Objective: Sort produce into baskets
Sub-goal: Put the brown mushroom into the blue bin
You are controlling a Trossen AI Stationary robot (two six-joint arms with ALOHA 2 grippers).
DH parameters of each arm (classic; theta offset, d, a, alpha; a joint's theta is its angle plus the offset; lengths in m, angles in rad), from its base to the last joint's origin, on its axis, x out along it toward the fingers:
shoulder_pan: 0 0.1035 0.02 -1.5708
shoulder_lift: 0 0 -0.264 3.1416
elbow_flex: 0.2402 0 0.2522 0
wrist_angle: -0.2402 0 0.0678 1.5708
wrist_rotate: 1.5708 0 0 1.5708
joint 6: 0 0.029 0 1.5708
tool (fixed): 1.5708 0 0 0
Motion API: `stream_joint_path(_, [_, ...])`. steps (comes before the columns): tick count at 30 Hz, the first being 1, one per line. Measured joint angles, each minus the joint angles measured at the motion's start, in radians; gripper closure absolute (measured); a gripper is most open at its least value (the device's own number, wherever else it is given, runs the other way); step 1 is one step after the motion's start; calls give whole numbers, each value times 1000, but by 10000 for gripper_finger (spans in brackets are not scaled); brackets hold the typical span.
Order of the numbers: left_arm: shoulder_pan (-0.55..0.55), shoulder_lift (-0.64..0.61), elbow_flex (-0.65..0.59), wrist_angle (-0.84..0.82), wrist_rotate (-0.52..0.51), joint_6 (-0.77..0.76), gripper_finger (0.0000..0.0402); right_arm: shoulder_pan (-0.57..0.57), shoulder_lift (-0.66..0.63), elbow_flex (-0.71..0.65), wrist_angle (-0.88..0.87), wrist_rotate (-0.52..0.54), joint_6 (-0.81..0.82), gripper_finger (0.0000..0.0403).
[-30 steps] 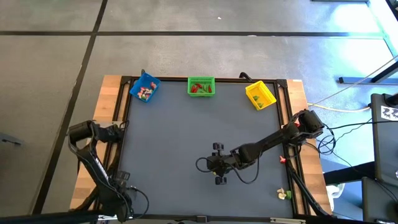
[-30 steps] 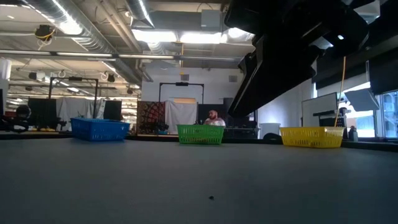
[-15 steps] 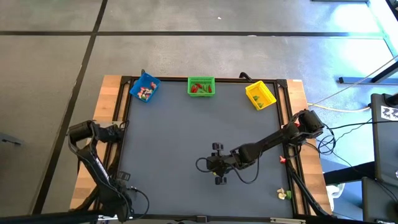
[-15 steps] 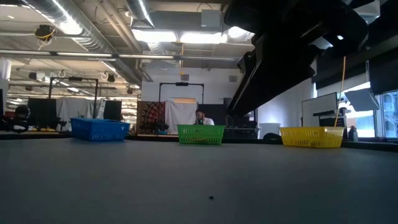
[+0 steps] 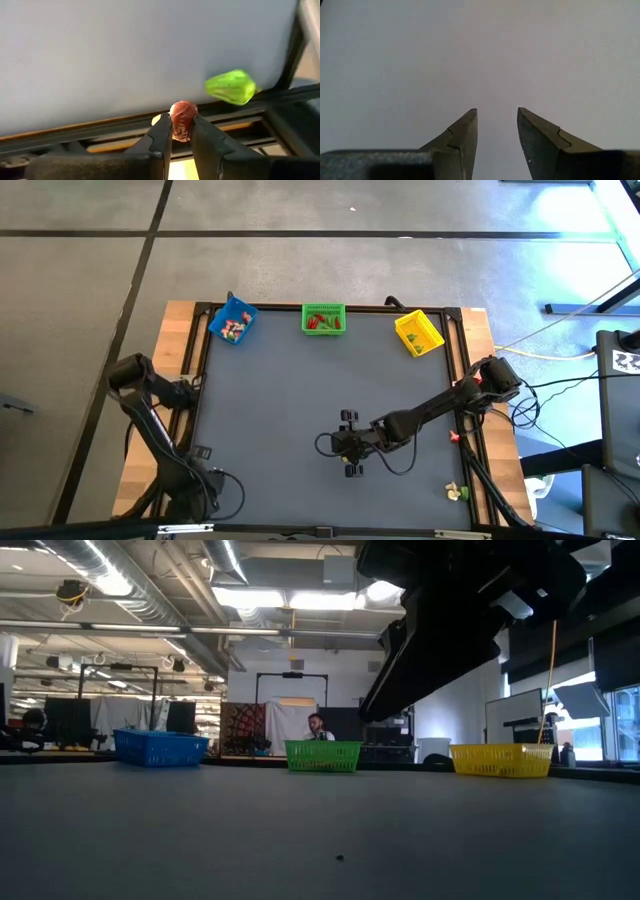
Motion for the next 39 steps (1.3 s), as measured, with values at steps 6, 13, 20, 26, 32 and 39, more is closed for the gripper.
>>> stream_joint_path(6, [71,-98,0,-21,-54,-15,344,0,0,0,0,0,2,265])
stream_joint_path(13, [193,-234,0,-64,-206,-100,343,0,0,0,0,0,5,265])
stream_joint_path(20, [313,-354,0,-66,-360,-102,343,0,0,0,-1,0,6,265])
stream_joint_path(26, [431,-421,0,-68,-482,-53,343,0,0,0,4,0,6,265])
stream_joint_path(32, [546,-455,0,-70,-669,68,343,0,0,0,6,0,6,265])
stream_joint_path(39, [681,-456,0,-75,-840,190,343,0,0,0,17,0,10,265])
